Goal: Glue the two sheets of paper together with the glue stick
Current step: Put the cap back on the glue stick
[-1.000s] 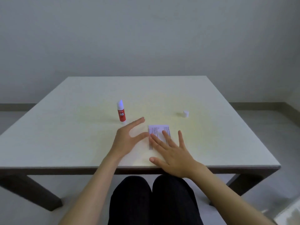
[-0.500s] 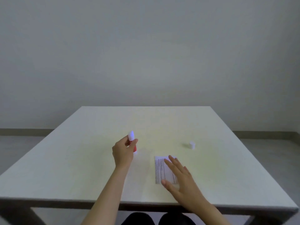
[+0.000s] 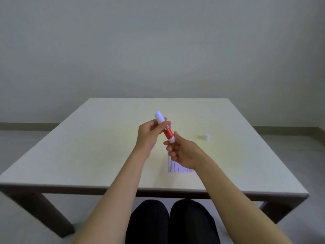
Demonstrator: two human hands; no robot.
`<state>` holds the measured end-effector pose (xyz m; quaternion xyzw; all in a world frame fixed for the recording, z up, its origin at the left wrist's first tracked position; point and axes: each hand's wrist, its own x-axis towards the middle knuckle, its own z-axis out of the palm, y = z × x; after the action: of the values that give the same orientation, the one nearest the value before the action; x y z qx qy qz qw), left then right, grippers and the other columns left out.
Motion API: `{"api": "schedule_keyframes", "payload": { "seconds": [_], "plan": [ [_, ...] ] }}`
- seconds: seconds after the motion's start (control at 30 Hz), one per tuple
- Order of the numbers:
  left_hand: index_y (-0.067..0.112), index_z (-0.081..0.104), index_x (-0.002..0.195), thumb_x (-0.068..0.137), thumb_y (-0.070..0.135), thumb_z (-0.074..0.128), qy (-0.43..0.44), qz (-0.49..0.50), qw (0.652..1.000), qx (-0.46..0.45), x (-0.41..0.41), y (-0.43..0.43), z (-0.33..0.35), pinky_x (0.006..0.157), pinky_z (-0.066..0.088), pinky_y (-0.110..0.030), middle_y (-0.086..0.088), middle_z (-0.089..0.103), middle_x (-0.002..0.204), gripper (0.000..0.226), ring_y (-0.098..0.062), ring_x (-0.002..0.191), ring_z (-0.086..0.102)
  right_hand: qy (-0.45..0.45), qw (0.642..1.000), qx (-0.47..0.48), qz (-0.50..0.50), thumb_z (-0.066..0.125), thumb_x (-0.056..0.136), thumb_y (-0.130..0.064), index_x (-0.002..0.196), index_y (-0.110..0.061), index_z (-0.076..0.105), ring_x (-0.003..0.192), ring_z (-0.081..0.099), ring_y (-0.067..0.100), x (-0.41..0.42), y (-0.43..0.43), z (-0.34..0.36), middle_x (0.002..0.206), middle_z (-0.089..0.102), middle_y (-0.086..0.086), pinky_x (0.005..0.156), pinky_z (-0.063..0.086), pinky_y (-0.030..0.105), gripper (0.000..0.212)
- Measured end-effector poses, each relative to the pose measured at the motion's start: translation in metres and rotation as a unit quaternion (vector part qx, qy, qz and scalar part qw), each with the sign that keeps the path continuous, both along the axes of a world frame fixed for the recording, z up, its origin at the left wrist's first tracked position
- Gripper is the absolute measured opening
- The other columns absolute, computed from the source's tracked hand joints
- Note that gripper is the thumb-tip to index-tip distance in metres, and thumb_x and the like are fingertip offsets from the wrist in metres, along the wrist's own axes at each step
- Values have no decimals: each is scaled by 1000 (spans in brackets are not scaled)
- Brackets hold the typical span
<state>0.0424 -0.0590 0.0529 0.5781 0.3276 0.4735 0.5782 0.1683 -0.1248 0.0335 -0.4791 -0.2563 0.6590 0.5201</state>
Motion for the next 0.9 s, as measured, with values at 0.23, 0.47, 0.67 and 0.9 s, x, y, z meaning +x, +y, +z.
{"api": "schedule_keyframes", "payload": {
  "seconds": [0.23, 0.47, 0.67, 0.9],
  "plan": [
    [16, 77, 75, 75, 27, 73, 35, 58, 998, 1, 3, -8, -3, 82, 51, -23, -5, 77, 85, 11, -18, 85, 73, -262, 923, 221, -175, 67, 83, -9, 80, -9, 50, 55, 59, 8, -13, -11, -21, 73, 62, 3, 60, 51, 18, 18],
    [15, 76, 80, 73, 27, 75, 29, 38, 999, -4, 5, -13, 4, 65, 47, -6, 1, 77, 84, 14, -11, 82, 73, -31, 997, 53, -42, 39, 91, -58, 106, -1, 60, 48, 58, 22, -5, -17, -10, 67, 66, 13, 50, 50, 28, 63],
    [17, 76, 75, 74, 28, 74, 29, 54, 998, 1, 6, -12, 10, 80, 52, -20, -4, 77, 83, 12, -18, 83, 73, -157, 962, 195, -108, 56, 93, -26, 84, -6, 61, 46, 56, 11, -8, -18, -12, 60, 64, 1, 52, 45, 23, 23],
    [14, 77, 78, 72, 28, 75, 19, 60, 998, -19, 6, -17, 10, 87, 50, -27, -4, 77, 86, 15, -19, 84, 73, -300, 923, 162, -175, 56, 88, -47, 95, -8, 61, 52, 57, 15, -11, -17, -9, 73, 69, 1, 51, 47, 18, 40]
  ]
}}
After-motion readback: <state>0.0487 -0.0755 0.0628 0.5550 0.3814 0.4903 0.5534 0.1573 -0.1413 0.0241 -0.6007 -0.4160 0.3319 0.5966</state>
